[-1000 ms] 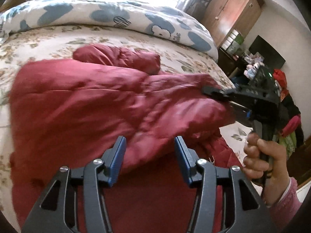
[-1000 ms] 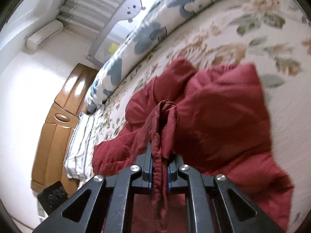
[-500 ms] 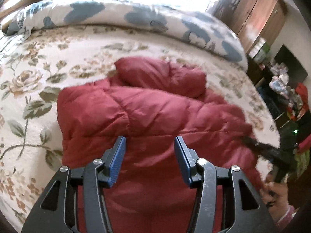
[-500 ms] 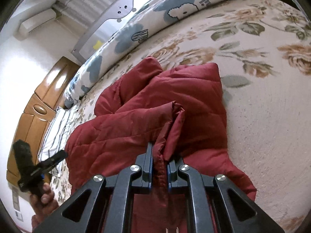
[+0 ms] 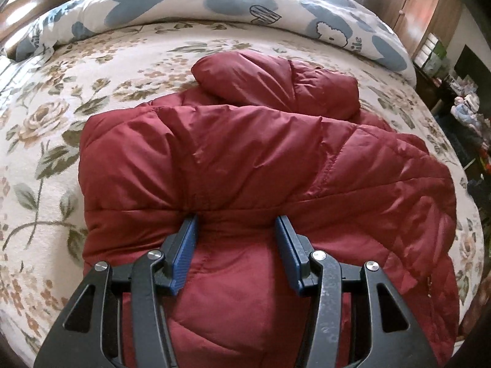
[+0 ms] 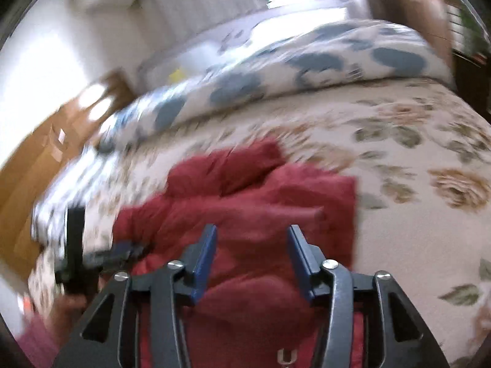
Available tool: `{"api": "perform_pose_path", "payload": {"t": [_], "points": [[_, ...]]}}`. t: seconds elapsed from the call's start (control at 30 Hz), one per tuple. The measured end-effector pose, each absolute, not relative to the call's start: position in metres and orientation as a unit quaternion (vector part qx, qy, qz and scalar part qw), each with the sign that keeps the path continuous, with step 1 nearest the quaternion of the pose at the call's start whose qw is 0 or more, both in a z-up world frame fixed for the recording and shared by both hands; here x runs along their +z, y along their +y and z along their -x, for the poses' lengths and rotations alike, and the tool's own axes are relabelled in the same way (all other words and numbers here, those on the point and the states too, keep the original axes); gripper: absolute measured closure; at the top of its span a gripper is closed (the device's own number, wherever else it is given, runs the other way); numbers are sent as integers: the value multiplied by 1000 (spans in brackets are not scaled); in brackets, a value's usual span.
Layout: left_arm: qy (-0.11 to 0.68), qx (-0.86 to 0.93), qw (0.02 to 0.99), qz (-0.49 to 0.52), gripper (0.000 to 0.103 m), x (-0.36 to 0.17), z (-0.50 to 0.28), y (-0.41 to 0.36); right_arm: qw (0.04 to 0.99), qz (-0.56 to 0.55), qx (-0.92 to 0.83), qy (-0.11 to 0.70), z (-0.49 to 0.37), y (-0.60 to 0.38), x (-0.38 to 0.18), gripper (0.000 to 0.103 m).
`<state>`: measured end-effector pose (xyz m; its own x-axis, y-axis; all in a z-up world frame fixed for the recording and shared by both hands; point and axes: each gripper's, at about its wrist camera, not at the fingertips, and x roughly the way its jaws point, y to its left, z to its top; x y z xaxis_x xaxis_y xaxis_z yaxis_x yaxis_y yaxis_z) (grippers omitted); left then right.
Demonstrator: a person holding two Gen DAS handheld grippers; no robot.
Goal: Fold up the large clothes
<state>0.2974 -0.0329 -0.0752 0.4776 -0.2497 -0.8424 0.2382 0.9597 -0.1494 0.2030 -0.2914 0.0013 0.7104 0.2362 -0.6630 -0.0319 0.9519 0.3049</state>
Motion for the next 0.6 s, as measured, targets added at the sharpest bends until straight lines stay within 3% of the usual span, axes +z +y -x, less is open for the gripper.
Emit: {"api": "perform_pose_path", "payload": {"t": [0.2,0.4,0.6], "points": [[491,-144,859,7,53,-73,-296,-29,877,-91,41,469,-235,-278,-70,58],[459,-142,877,14,53,-46,-272,-12,877,-104,35,468,-240,-292,-93,58],[496,-116,860,3,53,-76,-278,-4,879,-96,33,467,-242,-289,-93,58]]}}
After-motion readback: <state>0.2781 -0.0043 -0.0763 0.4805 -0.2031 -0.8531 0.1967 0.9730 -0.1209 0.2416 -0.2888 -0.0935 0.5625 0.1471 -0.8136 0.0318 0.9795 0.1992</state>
